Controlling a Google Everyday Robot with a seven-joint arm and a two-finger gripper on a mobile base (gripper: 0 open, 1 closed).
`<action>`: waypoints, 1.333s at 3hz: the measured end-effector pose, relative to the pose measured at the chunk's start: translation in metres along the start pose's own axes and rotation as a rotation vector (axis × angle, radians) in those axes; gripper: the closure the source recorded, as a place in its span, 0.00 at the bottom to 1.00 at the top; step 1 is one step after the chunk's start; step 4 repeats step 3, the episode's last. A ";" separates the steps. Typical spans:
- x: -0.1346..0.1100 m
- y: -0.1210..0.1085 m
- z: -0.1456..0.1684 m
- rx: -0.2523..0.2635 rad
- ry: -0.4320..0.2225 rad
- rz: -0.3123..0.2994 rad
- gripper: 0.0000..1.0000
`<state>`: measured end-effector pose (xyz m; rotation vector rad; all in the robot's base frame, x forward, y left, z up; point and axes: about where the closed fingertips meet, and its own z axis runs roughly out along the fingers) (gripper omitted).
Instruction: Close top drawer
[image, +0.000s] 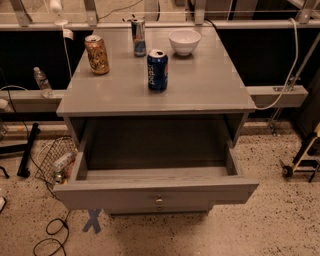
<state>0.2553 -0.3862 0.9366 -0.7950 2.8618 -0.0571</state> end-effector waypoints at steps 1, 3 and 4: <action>-0.015 -0.003 0.046 -0.077 0.031 0.008 0.00; -0.039 0.002 0.070 -0.115 0.016 -0.004 0.00; -0.039 0.002 0.070 -0.115 0.016 -0.004 0.00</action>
Offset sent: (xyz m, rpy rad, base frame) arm 0.0644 0.0421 -0.0846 0.1334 0.0904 0.0417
